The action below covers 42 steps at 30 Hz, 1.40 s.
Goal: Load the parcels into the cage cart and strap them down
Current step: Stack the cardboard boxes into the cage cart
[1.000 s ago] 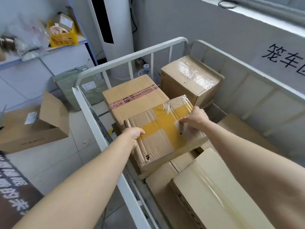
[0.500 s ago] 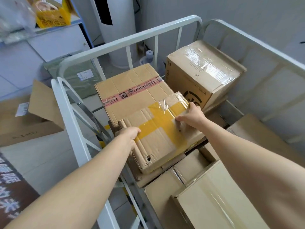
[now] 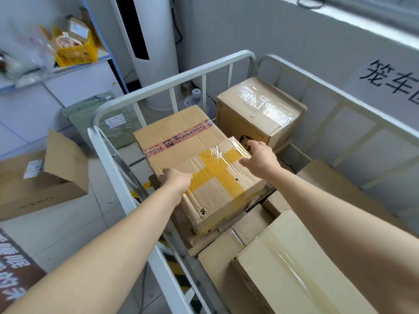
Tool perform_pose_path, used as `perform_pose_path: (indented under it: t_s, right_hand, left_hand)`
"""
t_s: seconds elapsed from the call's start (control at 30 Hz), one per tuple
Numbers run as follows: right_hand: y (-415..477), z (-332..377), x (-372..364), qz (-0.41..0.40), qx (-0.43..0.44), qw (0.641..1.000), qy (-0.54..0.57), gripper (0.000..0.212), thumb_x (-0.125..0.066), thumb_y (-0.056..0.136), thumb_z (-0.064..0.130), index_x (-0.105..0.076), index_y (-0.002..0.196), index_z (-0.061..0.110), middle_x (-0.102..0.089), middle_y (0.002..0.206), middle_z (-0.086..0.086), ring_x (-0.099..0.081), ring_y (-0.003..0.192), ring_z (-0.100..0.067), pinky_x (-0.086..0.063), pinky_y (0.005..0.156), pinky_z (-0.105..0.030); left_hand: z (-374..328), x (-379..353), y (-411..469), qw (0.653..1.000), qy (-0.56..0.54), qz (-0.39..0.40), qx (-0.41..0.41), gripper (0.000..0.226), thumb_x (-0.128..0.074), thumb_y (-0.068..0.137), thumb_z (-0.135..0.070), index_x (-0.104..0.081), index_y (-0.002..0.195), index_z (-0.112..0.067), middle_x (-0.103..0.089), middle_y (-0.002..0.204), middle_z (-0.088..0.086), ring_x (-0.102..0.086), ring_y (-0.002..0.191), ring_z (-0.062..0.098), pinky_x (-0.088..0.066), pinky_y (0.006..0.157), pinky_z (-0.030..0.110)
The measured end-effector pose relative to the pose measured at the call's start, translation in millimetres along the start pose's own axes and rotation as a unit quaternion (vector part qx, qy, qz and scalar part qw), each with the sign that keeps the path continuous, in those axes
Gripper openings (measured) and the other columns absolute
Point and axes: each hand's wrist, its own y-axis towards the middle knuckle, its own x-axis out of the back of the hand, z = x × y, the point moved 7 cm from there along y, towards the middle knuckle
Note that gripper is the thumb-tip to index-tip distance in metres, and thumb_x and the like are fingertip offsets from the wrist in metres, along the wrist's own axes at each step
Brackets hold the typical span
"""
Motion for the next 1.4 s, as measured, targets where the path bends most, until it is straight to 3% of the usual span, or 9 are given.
perform_pose_path:
  t_s: [0.17, 0.3, 0.37, 0.43, 0.67, 0.87, 1.13, 1.27, 1.4]
  right_hand:
    - [-81, 30, 62, -0.019, 0.056, 0.997, -0.056, 0.054, -0.062, 0.09, 0.034, -0.046, 0.137, 0.014, -0.054, 0.131, -0.011, -0.05, 0.119, -0.029, -0.043, 0.1, -0.044]
    - [-161, 45, 109, -0.053, 0.079, 0.991, -0.099, 0.048, -0.061, 0.088, 0.036, -0.051, 0.132, 0.016, -0.057, 0.124, -0.007, -0.052, 0.113, -0.028, -0.044, 0.092, -0.039]
    - [-201, 46, 128, -0.064, 0.084, 0.988, -0.111, 0.039, -0.061, 0.085, 0.037, -0.058, 0.119, 0.018, -0.058, 0.118, -0.005, -0.052, 0.109, -0.027, -0.046, 0.091, -0.04]
    - [-239, 44, 145, -0.074, 0.084, 0.984, -0.136, 0.035, -0.061, 0.085, 0.037, -0.06, 0.114, 0.018, -0.059, 0.114, -0.005, -0.052, 0.109, -0.027, -0.045, 0.092, -0.04]
    - [-358, -2, 203, -0.132, 0.021, 0.967, -0.217, 0.045, -0.059, 0.088, 0.038, -0.053, 0.128, 0.017, -0.056, 0.128, -0.007, -0.044, 0.125, -0.028, -0.031, 0.107, -0.042]
    - [-458, -78, 244, -0.163, -0.074, 0.954, -0.24, 0.048, -0.058, 0.089, 0.039, -0.05, 0.13, 0.016, -0.05, 0.134, -0.008, -0.038, 0.131, -0.027, -0.023, 0.11, -0.041]
    - [-620, -233, 274, -0.172, -0.218, 0.929, -0.245, 0.051, -0.056, 0.09, 0.04, -0.046, 0.134, 0.016, -0.048, 0.137, -0.007, -0.034, 0.134, -0.027, -0.019, 0.114, -0.045]
    - [-701, -310, 283, -0.183, -0.246, 0.917, -0.253, 0.05, -0.055, 0.091, 0.04, -0.045, 0.134, 0.016, -0.048, 0.135, -0.007, -0.033, 0.133, -0.027, -0.016, 0.115, -0.046]
    - [-784, -382, 291, -0.207, -0.248, 0.91, -0.259, 0.051, -0.055, 0.092, 0.04, -0.043, 0.134, 0.014, -0.046, 0.133, -0.006, -0.031, 0.133, -0.026, -0.014, 0.116, -0.045]
  left_hand:
    - [-43, 24, -88, 0.98, 0.093, 0.023, -0.177, 0.053, -0.059, 0.088, -0.02, -0.038, 0.134, -0.007, -0.043, 0.137, 0.014, -0.047, 0.121, 0.032, -0.04, 0.102, 0.042]
    - [-62, 38, -172, 0.941, 0.153, 0.037, -0.3, 0.048, -0.059, 0.089, -0.022, -0.041, 0.132, -0.011, -0.043, 0.135, 0.011, -0.048, 0.118, 0.027, -0.041, 0.097, 0.037]
    - [-65, 41, -214, 0.917, 0.188, 0.045, -0.349, 0.048, -0.057, 0.091, -0.023, -0.04, 0.134, -0.011, -0.041, 0.138, 0.01, -0.046, 0.121, 0.027, -0.04, 0.097, 0.037]
    - [-67, 39, -256, 0.888, 0.225, 0.052, -0.398, 0.046, -0.055, 0.092, -0.022, -0.041, 0.134, -0.012, -0.041, 0.138, 0.01, -0.045, 0.122, 0.026, -0.039, 0.096, 0.037]
    - [-71, 6, -387, 0.784, 0.325, 0.063, -0.526, 0.046, -0.054, 0.092, -0.027, -0.041, 0.134, -0.015, -0.04, 0.139, 0.008, -0.042, 0.126, 0.028, -0.037, 0.103, 0.046]
    - [-64, -63, -500, 0.675, 0.346, 0.058, -0.649, 0.043, -0.054, 0.092, -0.032, -0.042, 0.13, -0.014, -0.044, 0.13, 0.008, -0.041, 0.12, 0.028, -0.036, 0.102, 0.044]
    - [-5, -189, -679, 0.516, 0.365, 0.065, -0.772, 0.051, -0.055, 0.09, -0.038, -0.04, 0.132, -0.014, -0.044, 0.13, 0.007, -0.042, 0.12, 0.028, -0.032, 0.1, 0.039]
    - [36, -246, -768, 0.469, 0.339, 0.018, -0.815, 0.044, -0.055, 0.089, -0.03, -0.044, 0.128, -0.014, -0.046, 0.127, 0.007, -0.043, 0.119, 0.029, -0.028, 0.102, 0.039]
    - [81, -300, -858, 0.422, 0.308, -0.074, -0.849, 0.044, -0.077, 0.067, -0.023, -0.061, 0.106, -0.01, -0.061, 0.104, 0.01, -0.059, 0.097, 0.032, -0.042, 0.094, 0.044]
